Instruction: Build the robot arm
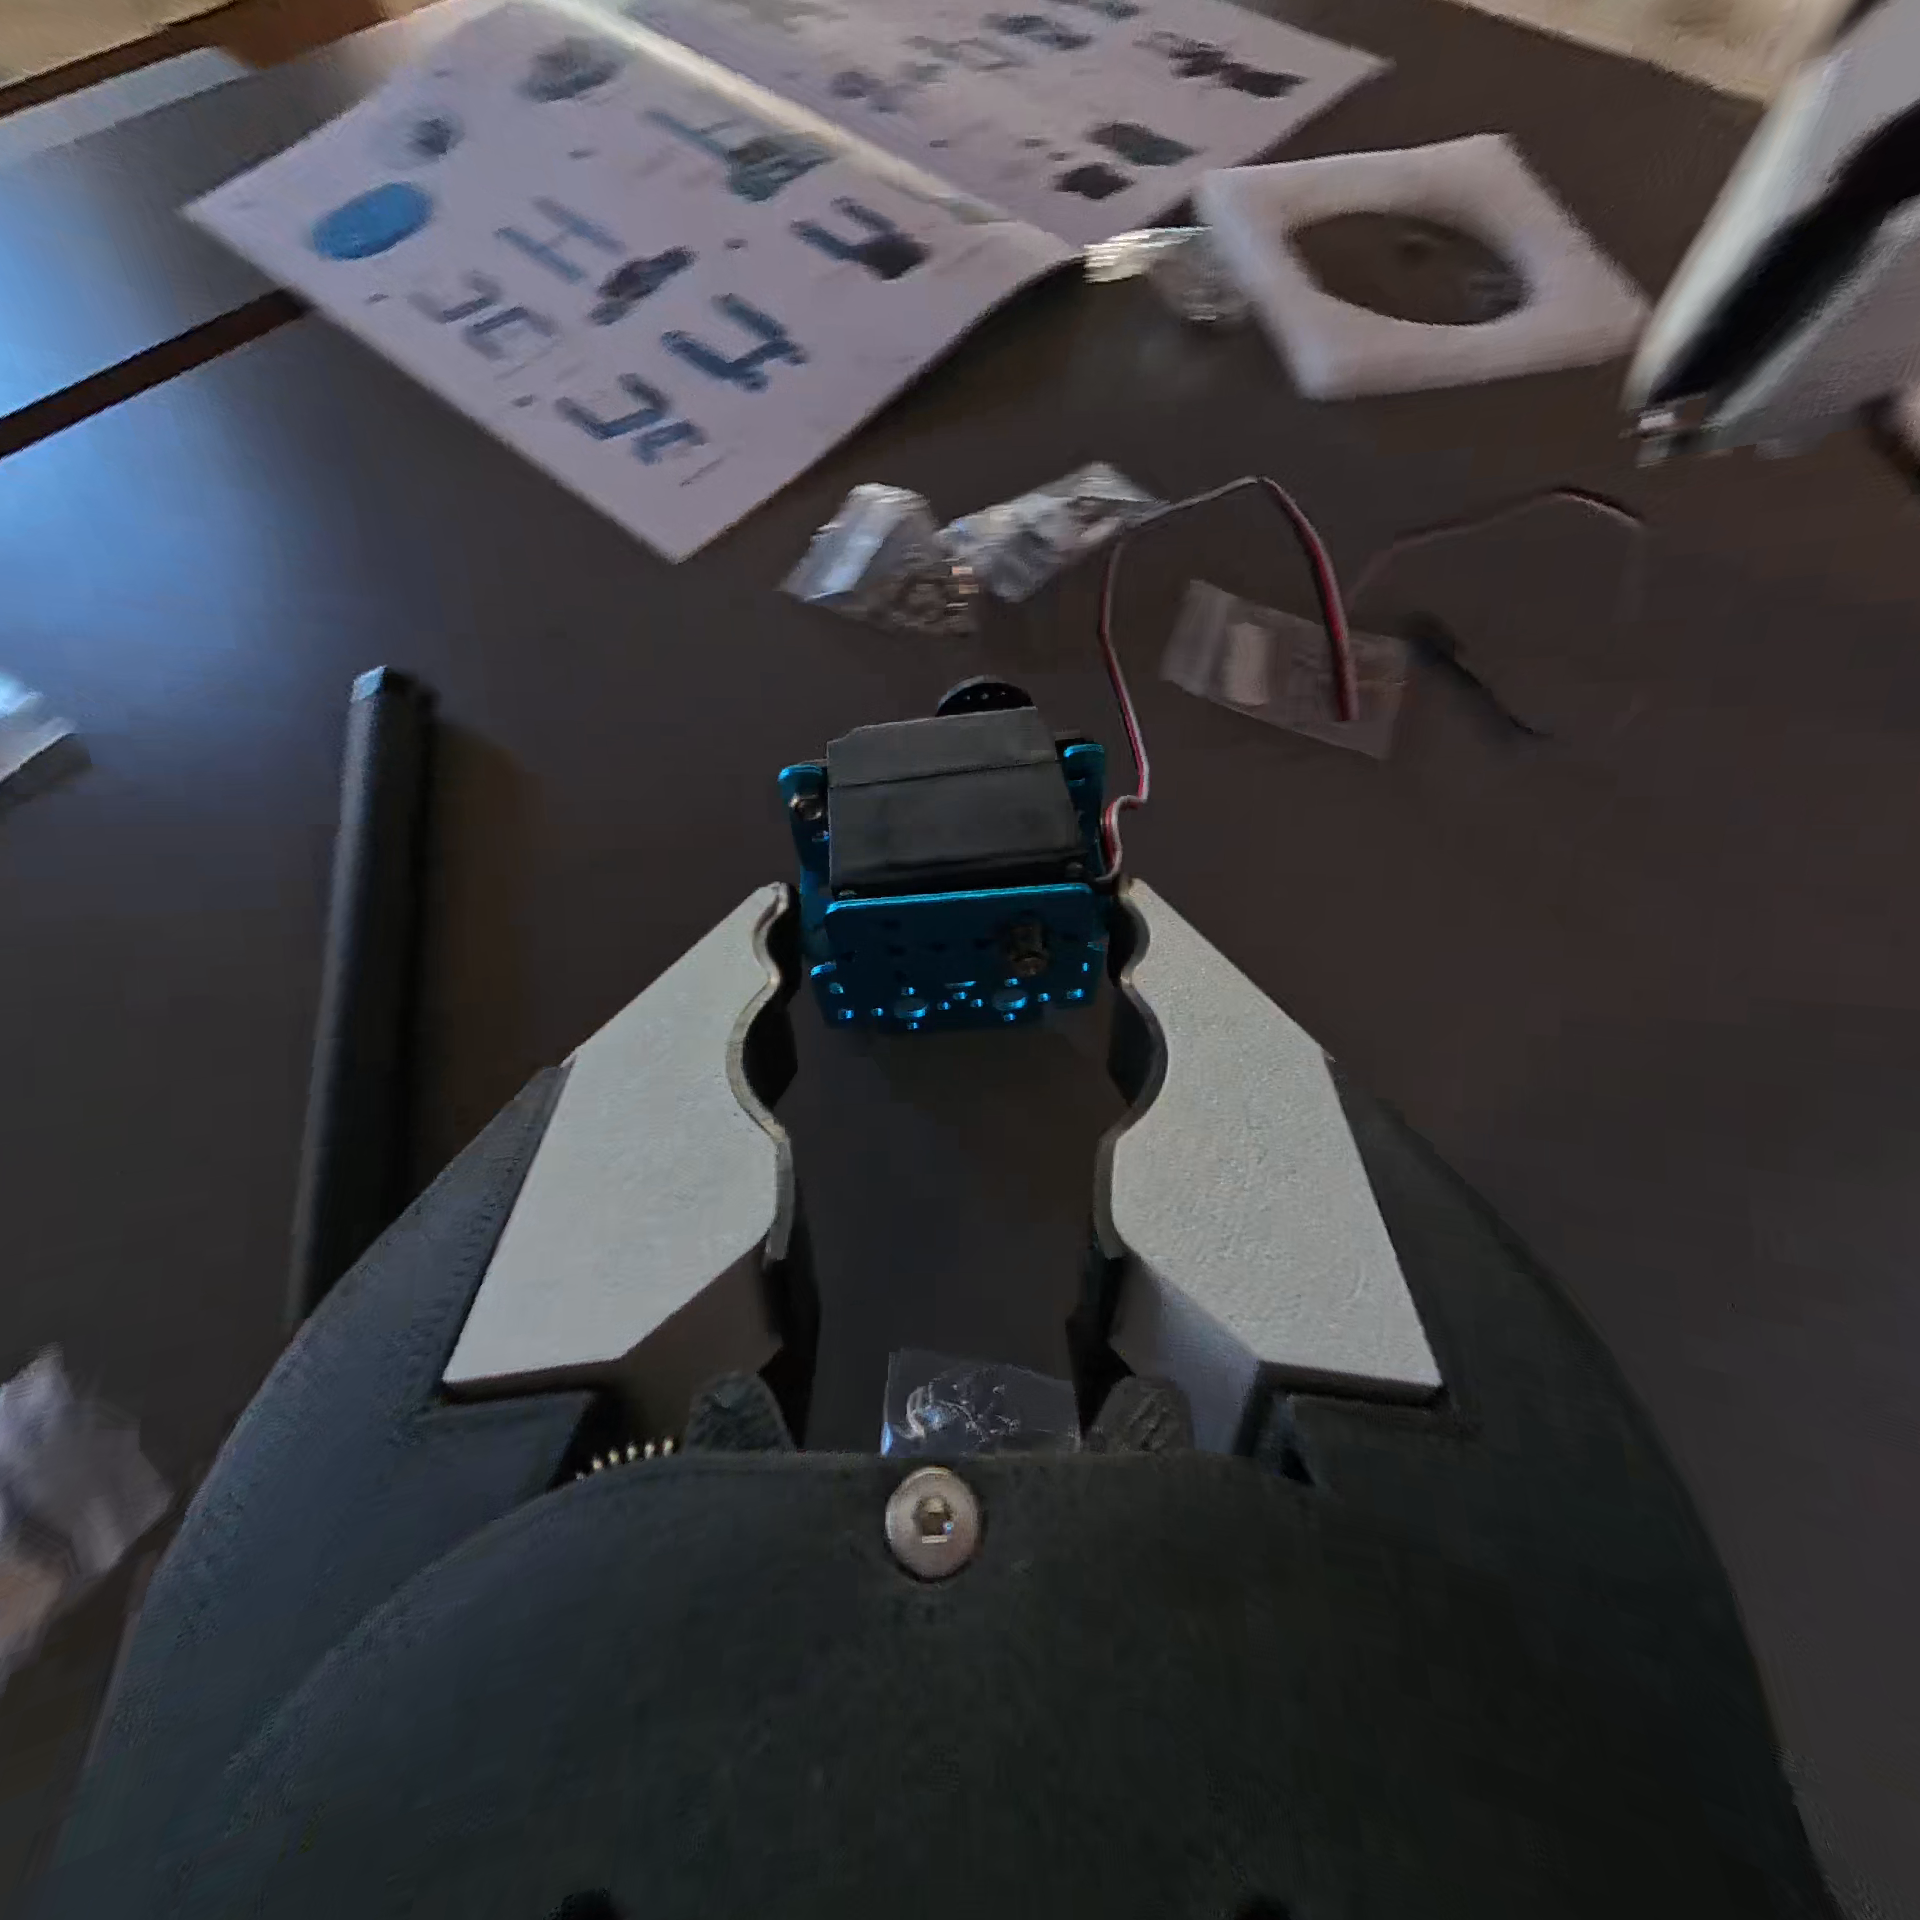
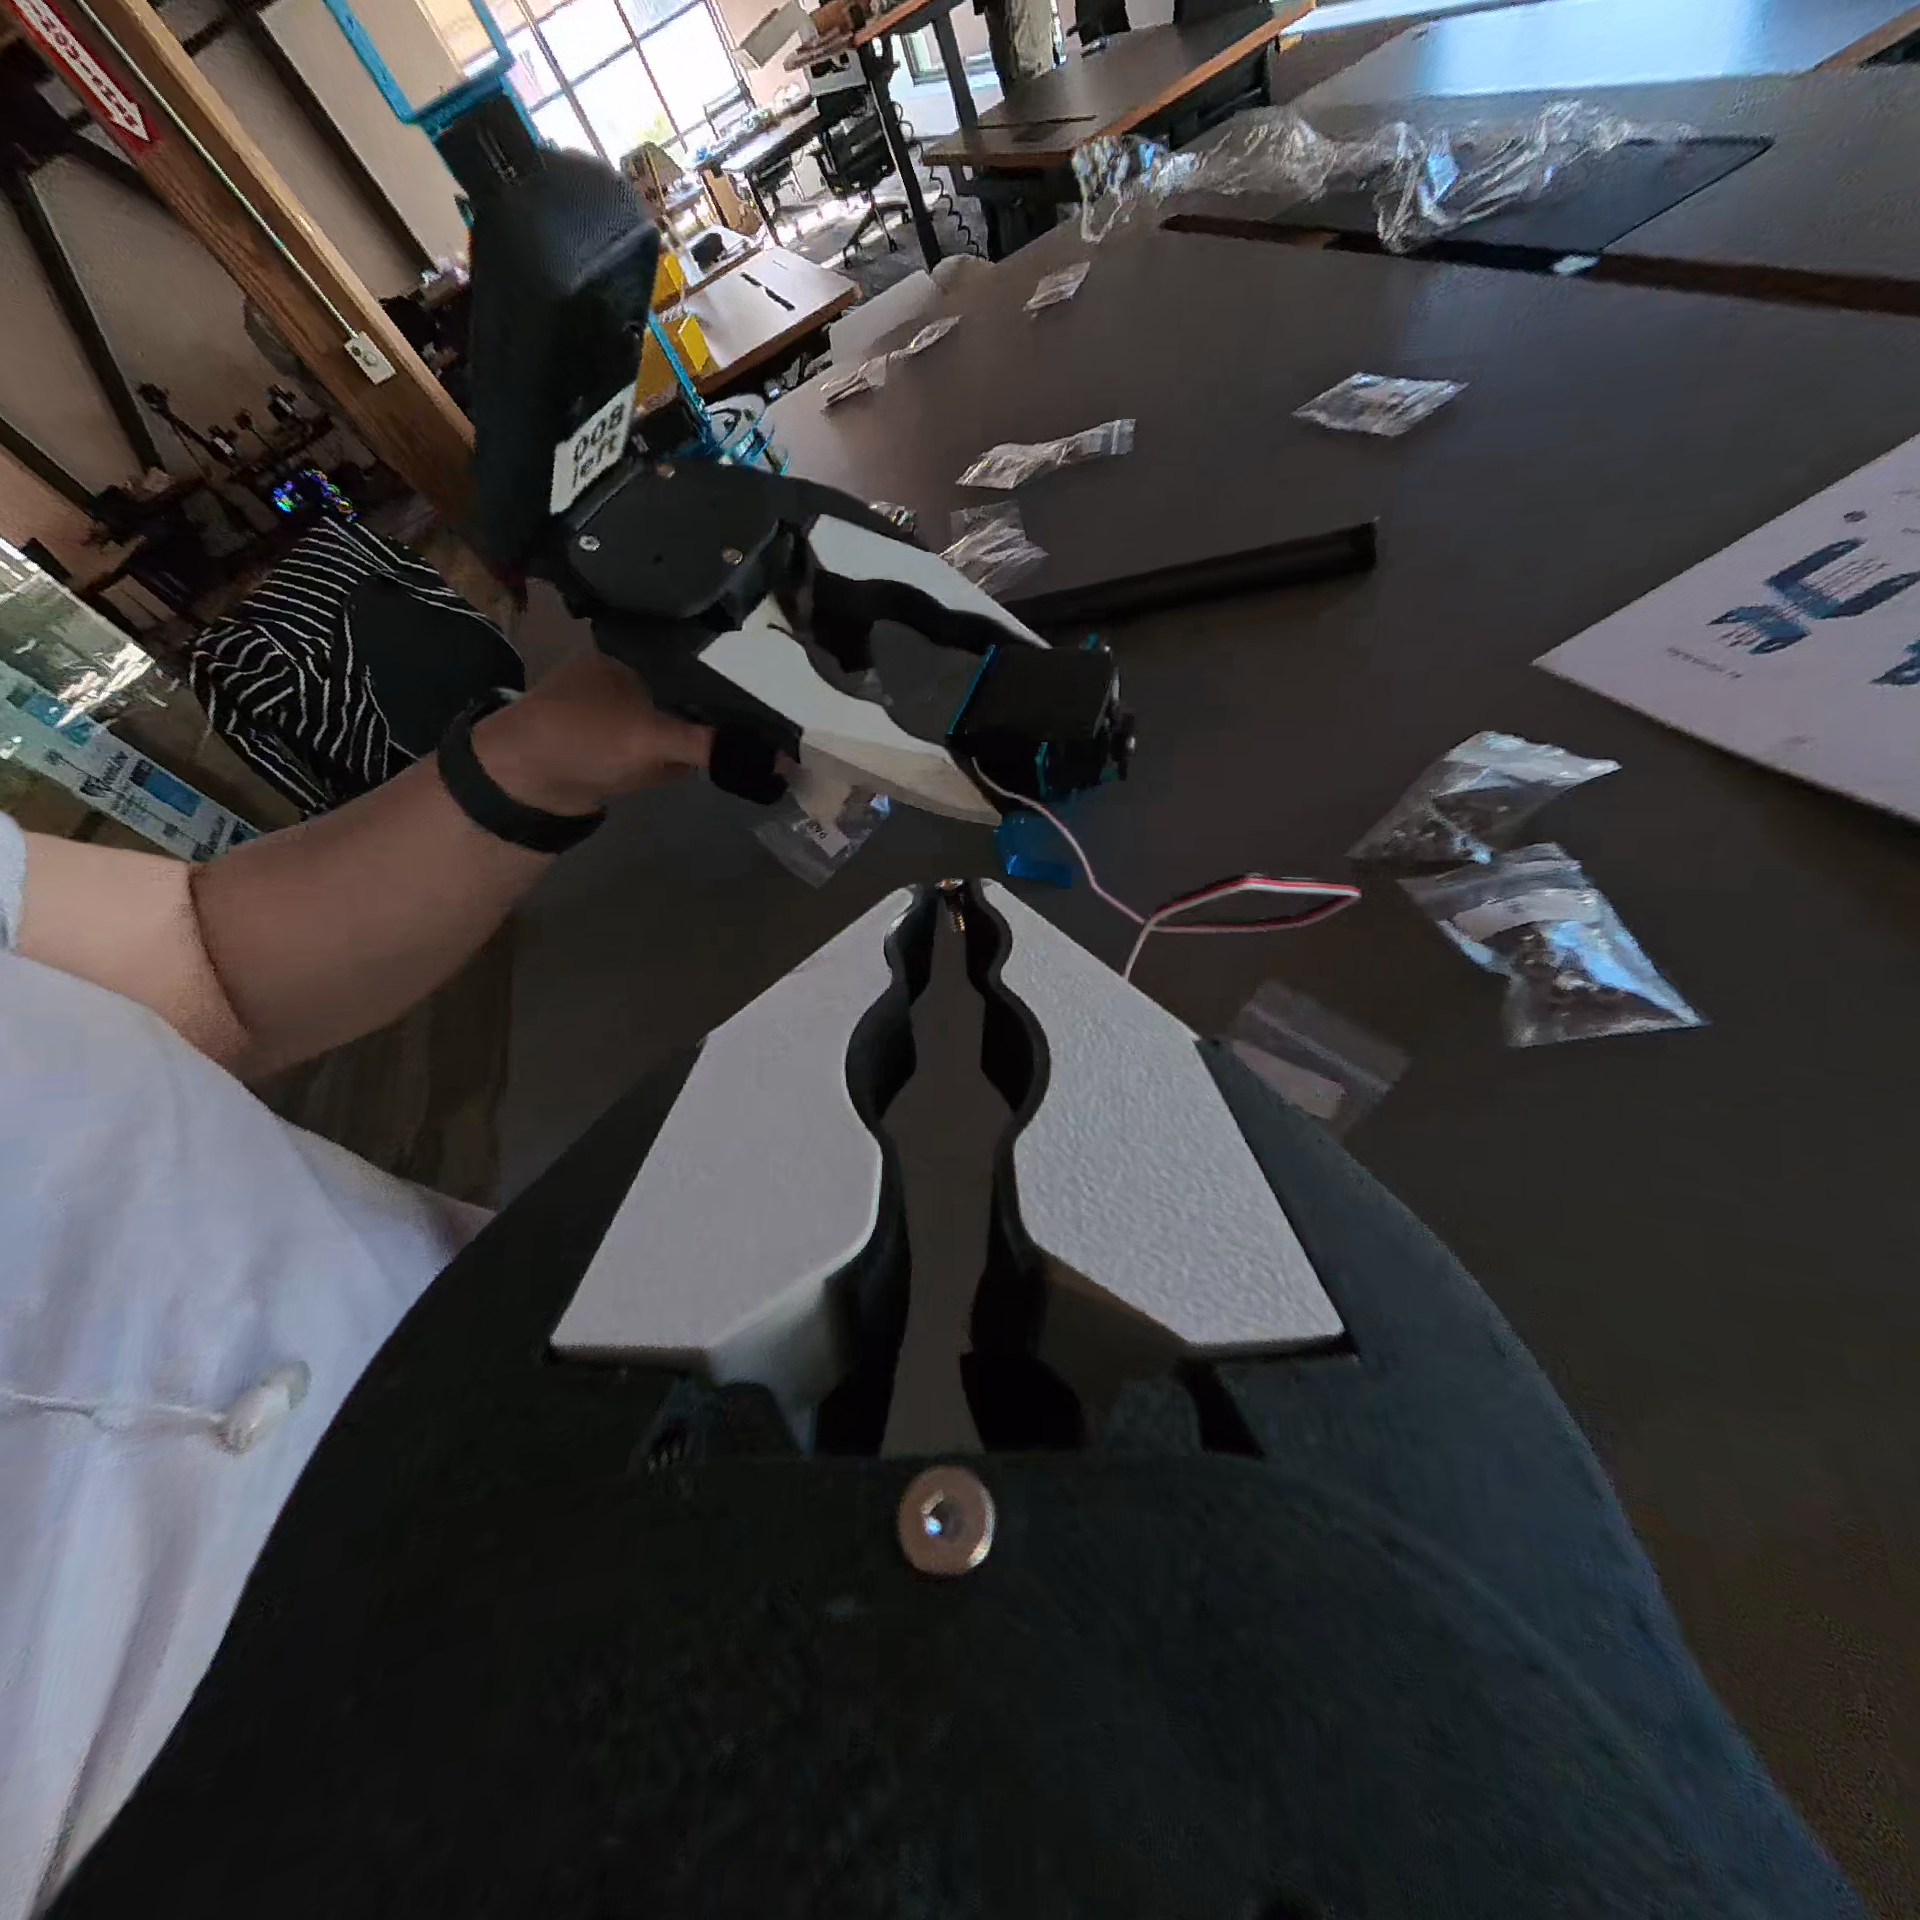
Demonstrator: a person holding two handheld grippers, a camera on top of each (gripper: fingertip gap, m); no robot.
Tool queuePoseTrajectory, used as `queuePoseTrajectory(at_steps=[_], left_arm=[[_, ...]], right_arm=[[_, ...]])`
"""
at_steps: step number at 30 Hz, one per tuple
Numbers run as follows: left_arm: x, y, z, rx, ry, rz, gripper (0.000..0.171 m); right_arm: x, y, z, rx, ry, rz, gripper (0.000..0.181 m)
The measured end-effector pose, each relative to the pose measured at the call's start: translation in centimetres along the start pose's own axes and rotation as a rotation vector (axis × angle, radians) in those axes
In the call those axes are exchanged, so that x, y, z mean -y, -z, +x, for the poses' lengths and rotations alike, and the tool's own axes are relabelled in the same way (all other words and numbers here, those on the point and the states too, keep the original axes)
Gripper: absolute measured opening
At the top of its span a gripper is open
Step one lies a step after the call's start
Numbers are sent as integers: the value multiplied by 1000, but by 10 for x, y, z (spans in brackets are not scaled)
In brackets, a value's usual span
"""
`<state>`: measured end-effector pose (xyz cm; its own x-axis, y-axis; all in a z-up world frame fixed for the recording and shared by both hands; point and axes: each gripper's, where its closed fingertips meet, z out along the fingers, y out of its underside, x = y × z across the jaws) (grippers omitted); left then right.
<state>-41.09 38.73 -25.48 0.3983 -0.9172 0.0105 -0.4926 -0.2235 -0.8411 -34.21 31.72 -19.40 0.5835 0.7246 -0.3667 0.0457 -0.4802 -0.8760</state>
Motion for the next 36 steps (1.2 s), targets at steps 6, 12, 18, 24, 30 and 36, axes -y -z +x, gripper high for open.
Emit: queuePoseTrajectory(at_steps=[6,12,18,24,30,36], left_arm=[[-5,8,29,-318,-194,8,60],[-5,24,5,-214,-117,-7,92],[33,60,55,108,-42,203,64],[90,51,107,357,-111,423,24],[103,52,120,423,-145,447,8],[97,52,128,423,-138,418,4]], right_arm=[[-13,-14,-26,95,-101,36,5],[-5,-14,-33,220,-239,145,5],[21,-1,-39,411,-495,285,5],[37,9,-53,574,-612,280,4],[43,18,-61,668,-651,240,5],[33,21,-63,683,-613,201,5]])
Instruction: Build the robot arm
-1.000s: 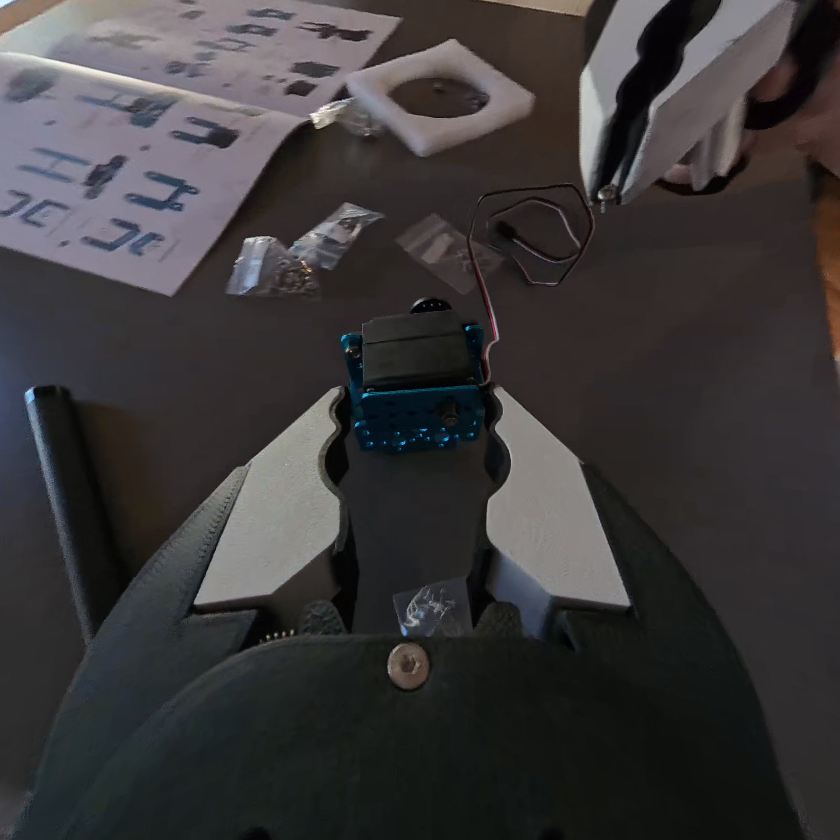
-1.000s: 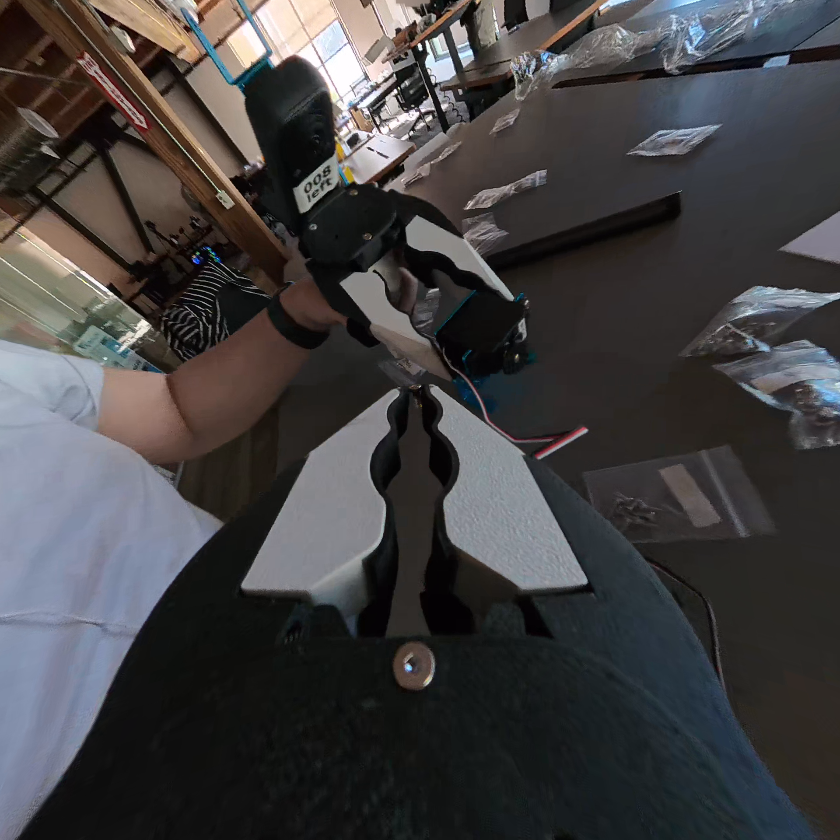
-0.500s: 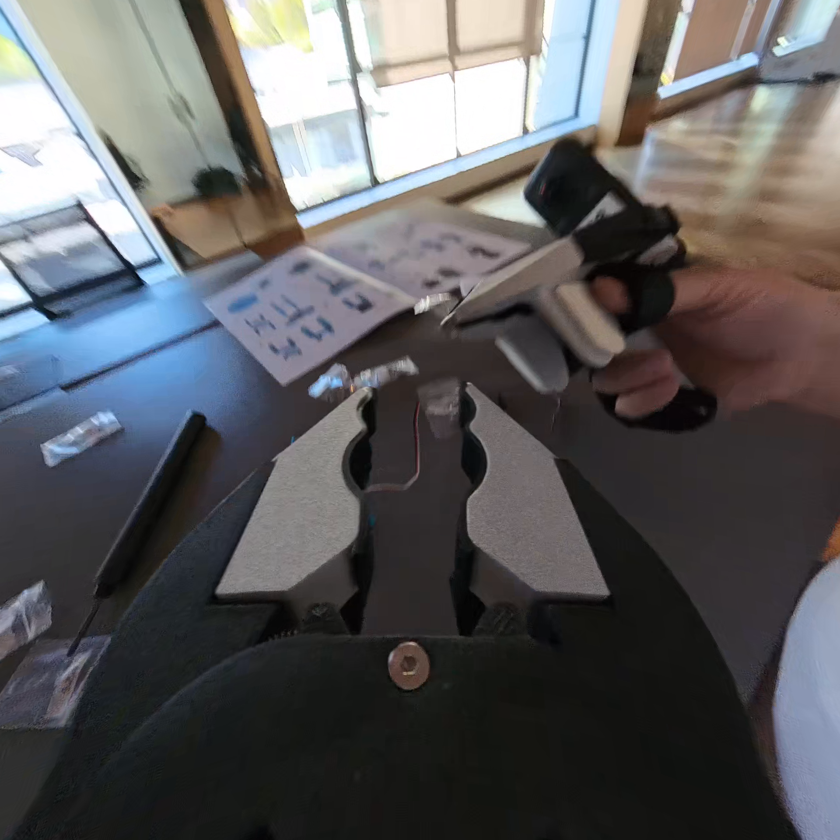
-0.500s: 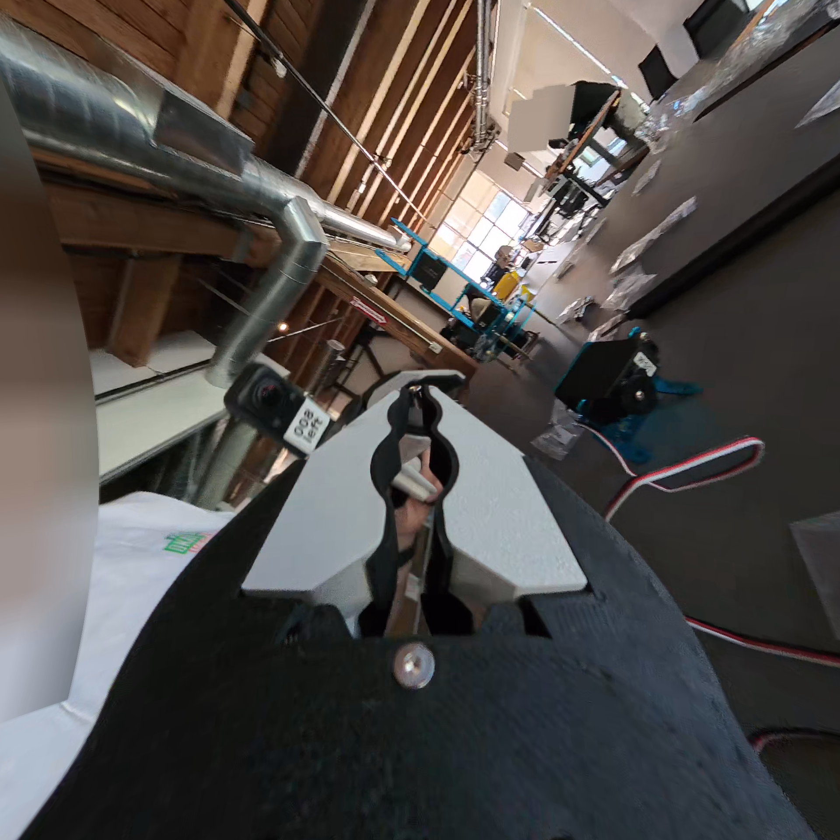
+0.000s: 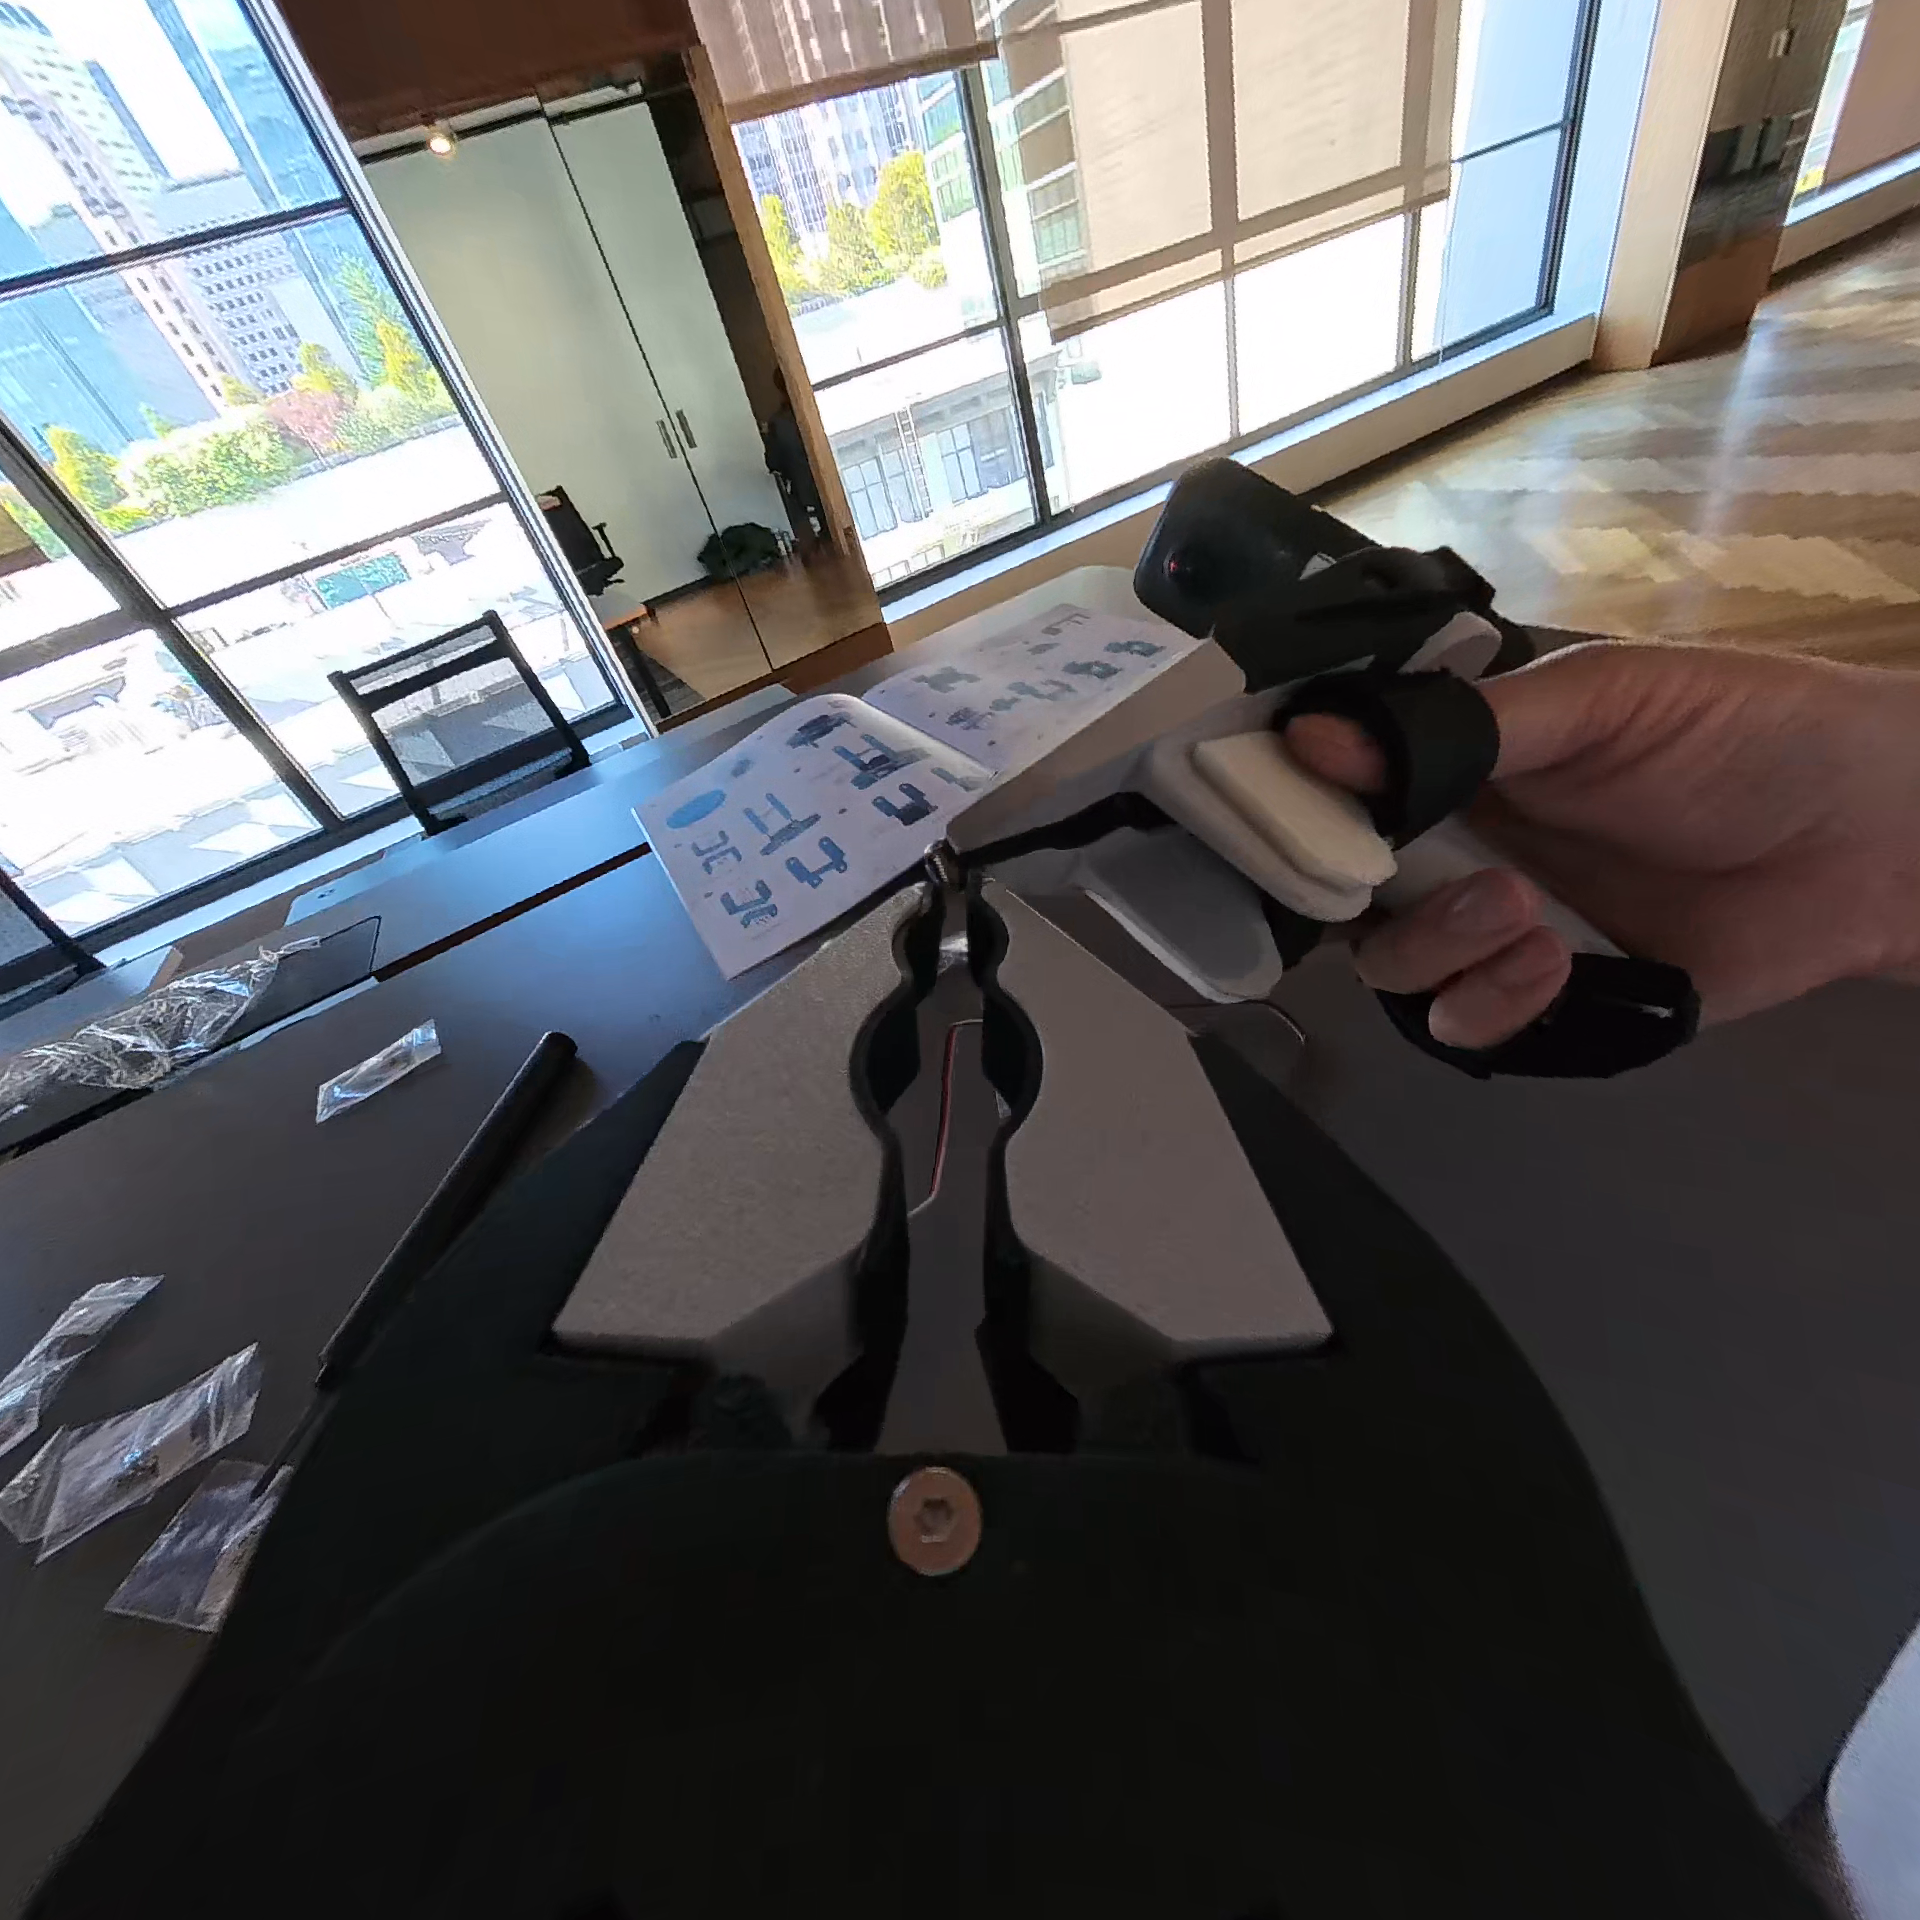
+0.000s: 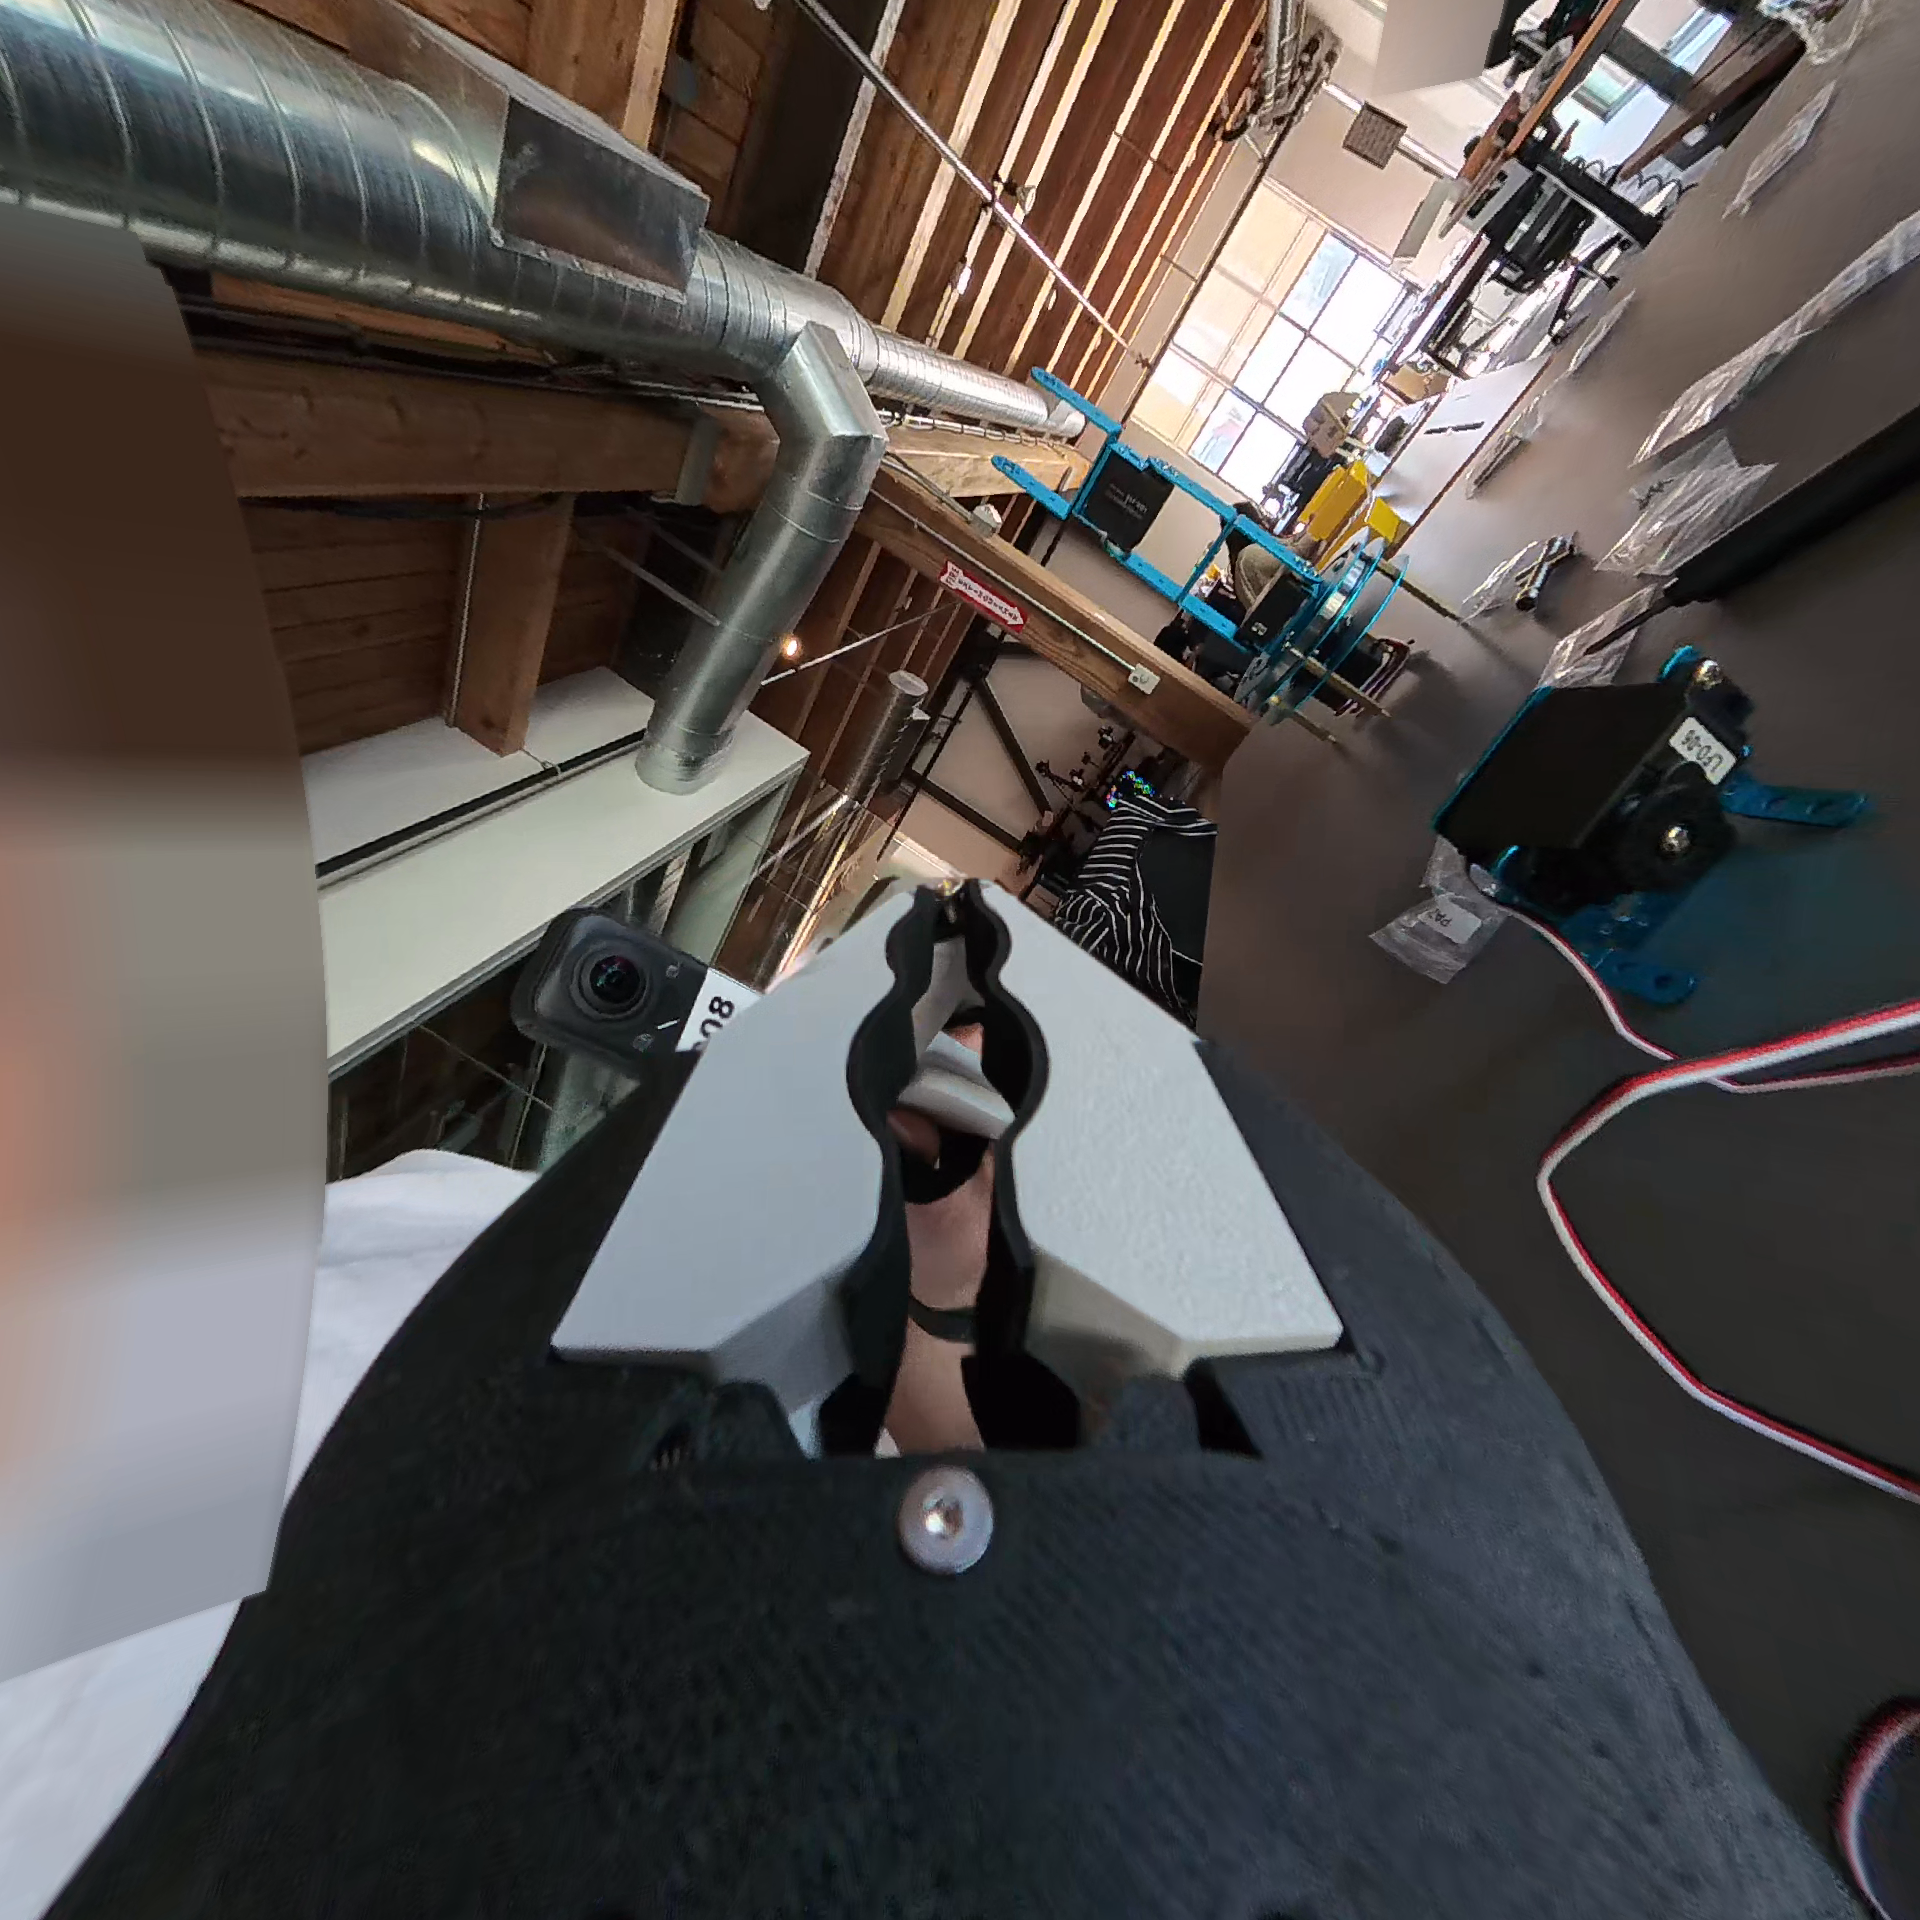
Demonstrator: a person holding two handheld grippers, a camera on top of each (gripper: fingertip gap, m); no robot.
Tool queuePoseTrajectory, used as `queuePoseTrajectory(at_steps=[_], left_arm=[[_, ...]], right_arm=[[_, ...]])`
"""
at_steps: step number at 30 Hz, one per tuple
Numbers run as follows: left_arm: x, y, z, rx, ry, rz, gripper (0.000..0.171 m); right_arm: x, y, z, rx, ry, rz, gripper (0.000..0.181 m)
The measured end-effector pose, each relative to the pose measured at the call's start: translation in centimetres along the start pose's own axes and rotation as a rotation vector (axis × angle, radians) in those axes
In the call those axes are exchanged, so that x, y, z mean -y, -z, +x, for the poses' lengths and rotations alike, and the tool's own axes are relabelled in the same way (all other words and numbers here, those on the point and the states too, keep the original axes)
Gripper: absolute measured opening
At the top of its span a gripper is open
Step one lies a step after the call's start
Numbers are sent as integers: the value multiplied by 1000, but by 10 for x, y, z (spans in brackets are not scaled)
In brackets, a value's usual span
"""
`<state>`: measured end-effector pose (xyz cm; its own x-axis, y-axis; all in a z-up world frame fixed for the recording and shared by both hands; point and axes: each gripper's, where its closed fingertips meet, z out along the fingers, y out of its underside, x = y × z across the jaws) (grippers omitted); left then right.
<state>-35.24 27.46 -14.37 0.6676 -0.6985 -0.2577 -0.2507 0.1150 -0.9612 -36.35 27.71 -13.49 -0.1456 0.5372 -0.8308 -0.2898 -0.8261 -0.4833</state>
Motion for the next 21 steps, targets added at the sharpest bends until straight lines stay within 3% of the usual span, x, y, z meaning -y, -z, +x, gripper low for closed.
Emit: queuePoseTrajectory(at_steps=[7,9,13,17,21], left_arm=[[-14,6,18,-186,-18,-72,2],[-17,7,21,-235,-18,-88,2],[-25,9,25,-326,-25,-125,1],[-34,13,27,-395,-84,-165,2],[-42,17,29,-440,-138,-202,2]], right_arm=[[-18,11,7,-18,66,-146,4],[-22,15,13,-47,99,-210,12],[-31,20,12,-23,276,-355,15],[-36,21,26,-110,556,-479,15],[-49,18,24,-56,574,-613,13]])
